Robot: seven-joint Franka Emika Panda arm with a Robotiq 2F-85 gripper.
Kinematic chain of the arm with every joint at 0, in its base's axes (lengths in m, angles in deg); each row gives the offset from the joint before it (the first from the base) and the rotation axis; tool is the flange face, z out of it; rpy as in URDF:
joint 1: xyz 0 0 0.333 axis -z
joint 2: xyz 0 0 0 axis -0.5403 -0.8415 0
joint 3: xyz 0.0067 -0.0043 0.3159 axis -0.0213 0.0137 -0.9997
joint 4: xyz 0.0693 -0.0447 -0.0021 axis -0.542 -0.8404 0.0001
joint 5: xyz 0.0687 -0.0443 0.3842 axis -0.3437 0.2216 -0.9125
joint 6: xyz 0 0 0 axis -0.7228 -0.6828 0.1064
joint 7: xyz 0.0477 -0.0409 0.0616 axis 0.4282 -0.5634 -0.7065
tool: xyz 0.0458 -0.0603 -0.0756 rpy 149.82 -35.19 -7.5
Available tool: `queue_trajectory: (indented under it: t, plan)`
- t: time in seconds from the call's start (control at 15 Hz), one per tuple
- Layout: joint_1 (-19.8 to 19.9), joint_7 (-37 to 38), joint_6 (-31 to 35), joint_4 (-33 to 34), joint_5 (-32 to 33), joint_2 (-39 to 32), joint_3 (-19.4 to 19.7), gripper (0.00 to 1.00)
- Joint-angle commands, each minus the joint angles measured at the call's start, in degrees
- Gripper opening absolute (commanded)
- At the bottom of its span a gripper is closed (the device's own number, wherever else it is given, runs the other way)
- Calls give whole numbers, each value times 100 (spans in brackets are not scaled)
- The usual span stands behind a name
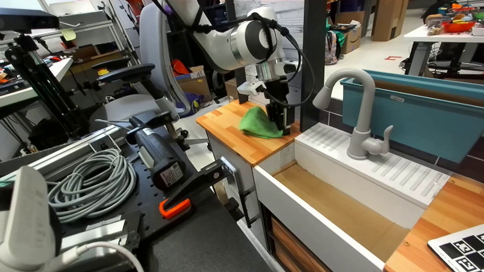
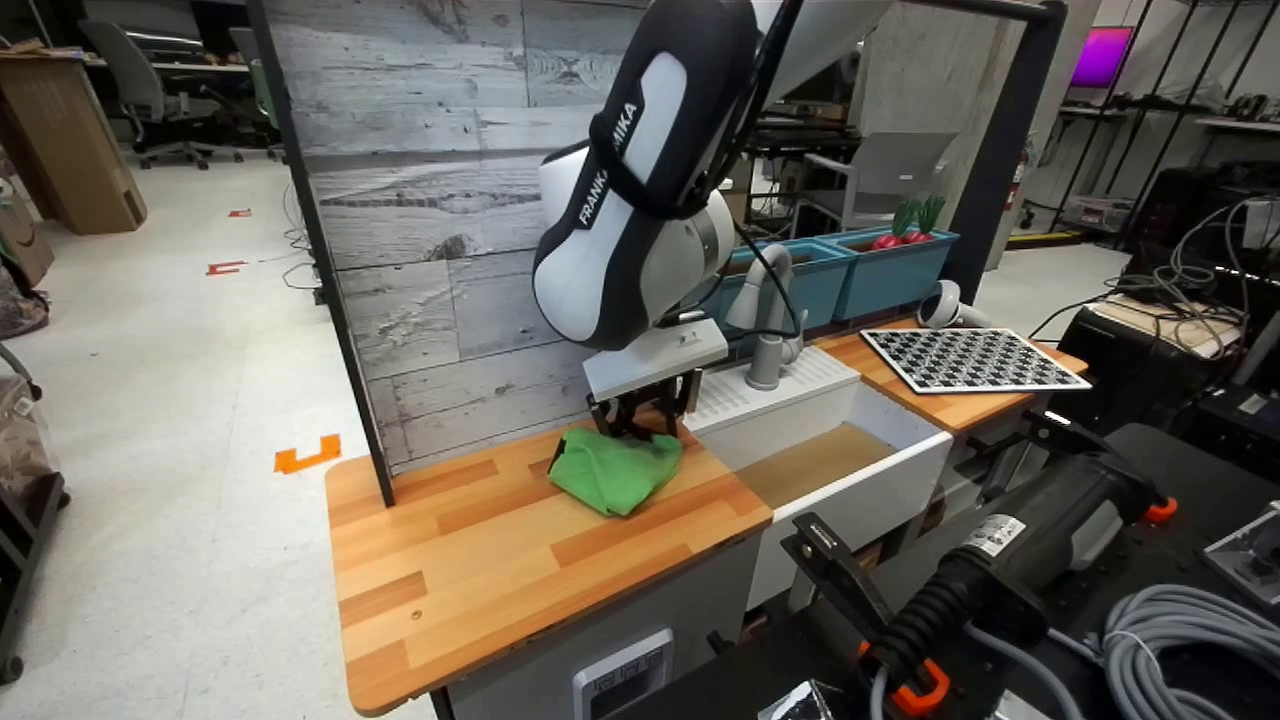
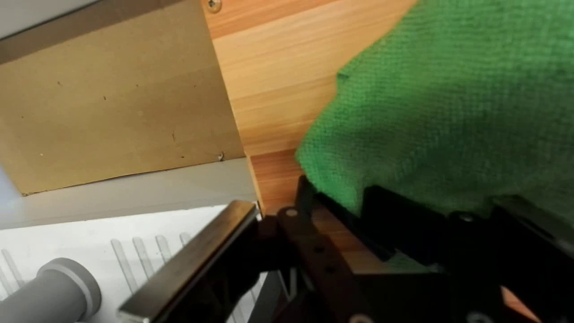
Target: Unfold the green towel
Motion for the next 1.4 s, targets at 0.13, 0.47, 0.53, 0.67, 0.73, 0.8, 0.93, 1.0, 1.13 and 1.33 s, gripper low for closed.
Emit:
queue_trajectory:
  t: [0.13, 0.47, 0.53, 0.67, 0.73, 0.8, 0.93, 1.0, 1.13, 1.33]
  plan:
    - [-25, 22, 77, 257, -144, -206, 21, 6]
    - [-194, 268, 214, -174, -103, 187, 95, 2]
    - [-242, 315, 305, -297, -85, 285, 108, 1]
    - [-410, 489, 567, -625, -39, 536, 173, 2]
    - [-469, 528, 702, -733, -27, 623, 189, 2]
    - [-603, 631, 798, -912, 6, 780, 248, 2]
    - [-831, 788, 923, -1192, 72, 1046, 348, 2]
    - [-994, 914, 997, -1377, 123, 1210, 430, 2]
    - [-1271, 1101, 1074, -1713, 224, 1522, 554, 2]
    - [-1598, 1198, 1000, -2111, 479, 1894, 636, 2]
